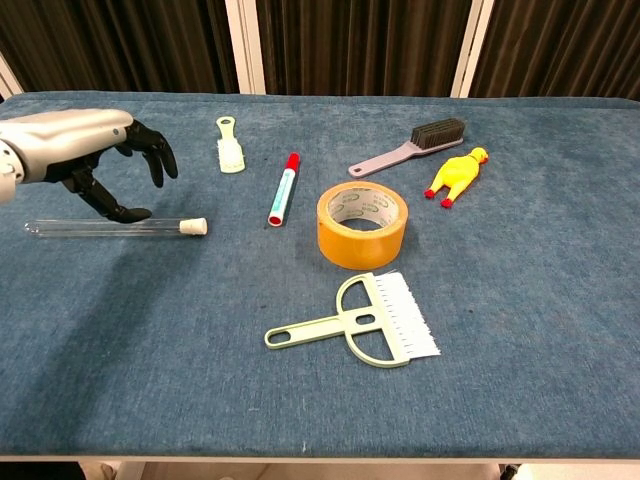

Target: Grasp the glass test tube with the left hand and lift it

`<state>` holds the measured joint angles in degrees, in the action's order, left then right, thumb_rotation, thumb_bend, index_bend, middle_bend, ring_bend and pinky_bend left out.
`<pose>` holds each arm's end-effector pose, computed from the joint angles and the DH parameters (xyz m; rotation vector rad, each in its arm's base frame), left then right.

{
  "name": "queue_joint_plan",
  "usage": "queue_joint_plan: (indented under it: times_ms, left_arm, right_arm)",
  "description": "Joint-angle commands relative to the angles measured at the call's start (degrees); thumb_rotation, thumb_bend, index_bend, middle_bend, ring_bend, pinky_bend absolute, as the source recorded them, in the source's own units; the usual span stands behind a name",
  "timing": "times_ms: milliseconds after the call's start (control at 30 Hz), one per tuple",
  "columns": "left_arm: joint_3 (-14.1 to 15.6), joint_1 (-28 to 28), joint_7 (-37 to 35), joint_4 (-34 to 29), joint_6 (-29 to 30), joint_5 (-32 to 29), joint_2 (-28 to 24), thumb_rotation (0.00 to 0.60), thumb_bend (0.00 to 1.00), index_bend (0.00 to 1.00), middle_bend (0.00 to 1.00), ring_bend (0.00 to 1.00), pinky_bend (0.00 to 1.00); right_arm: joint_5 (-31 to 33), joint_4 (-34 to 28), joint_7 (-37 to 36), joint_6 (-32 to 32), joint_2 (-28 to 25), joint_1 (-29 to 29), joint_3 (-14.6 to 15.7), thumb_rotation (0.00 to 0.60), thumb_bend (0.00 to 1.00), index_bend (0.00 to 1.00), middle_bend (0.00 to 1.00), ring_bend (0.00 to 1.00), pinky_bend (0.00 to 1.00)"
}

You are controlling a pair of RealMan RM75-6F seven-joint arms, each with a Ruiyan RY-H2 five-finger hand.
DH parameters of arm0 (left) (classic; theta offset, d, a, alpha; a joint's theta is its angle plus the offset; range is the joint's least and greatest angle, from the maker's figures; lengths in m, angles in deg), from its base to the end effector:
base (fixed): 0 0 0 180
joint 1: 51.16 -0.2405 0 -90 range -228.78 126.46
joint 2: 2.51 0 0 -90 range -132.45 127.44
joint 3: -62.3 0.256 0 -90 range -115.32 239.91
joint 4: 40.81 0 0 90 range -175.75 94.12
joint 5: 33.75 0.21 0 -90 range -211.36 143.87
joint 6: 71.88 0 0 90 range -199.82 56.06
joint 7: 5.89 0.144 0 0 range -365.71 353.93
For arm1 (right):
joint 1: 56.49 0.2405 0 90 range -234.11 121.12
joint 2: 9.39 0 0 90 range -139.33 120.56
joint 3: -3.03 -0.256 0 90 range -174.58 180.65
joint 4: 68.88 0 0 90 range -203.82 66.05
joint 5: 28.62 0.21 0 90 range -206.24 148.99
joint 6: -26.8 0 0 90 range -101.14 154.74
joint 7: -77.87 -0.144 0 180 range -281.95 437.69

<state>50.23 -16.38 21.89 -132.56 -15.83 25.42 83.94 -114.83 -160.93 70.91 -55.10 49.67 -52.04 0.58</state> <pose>-0.1741 0.3174 -0.0041 -1.7837 -1.0359 -0.8287 -0.3230 -0.1776 0.1804 1.3966 -0.9734 0.8858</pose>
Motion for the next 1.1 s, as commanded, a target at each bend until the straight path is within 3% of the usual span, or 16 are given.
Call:
queue_joint_plan:
  times_ms: [33, 300, 733, 1100]
  left_arm:
    - [0.45, 0.47, -0.19, 1.03, 0.14, -0.61, 0.61, 0.600, 0.26, 0.33, 0.38, 0.09, 0.19]
    - [1.03, 1.68, -3.29, 5.35, -0.36, 0.25, 2.45, 0.600, 0.26, 0.40, 0.40, 0.10, 0.20]
    - [2.87, 1.54, -9.83, 12.92, -1.60, 2.50, 4.04, 0.600, 0.27, 0.41, 0.42, 0.10, 0.22]
    - [3.85, 1.22, -11.69, 15.15, -1.85, 3.22, 4.96, 0.600, 0.28, 0.43, 0.45, 0.12, 0.22]
  right_arm:
    - [-0.04, 0.00, 0.05, -0.02, 0.04, 0.01, 0.01, 0.600, 0.36, 0.20, 0.05, 0.01, 0.00]
    - [0.14, 0.00, -0.12, -0.17, 0.02, -0.07, -0.05, 0.600, 0.36, 0.20, 0.05, 0.01, 0.00]
    - [0.37, 0.00, -0.44, -0.16, -0.10, -0.12, -0.13, 0.600, 0.36, 0.20, 0.05, 0.01, 0.00]
    - [0.32, -0.04, -0.01, -0.11, 0.01, -0.08, -0.09, 0.600, 0.36, 0.20, 0.05, 0.01, 0.00]
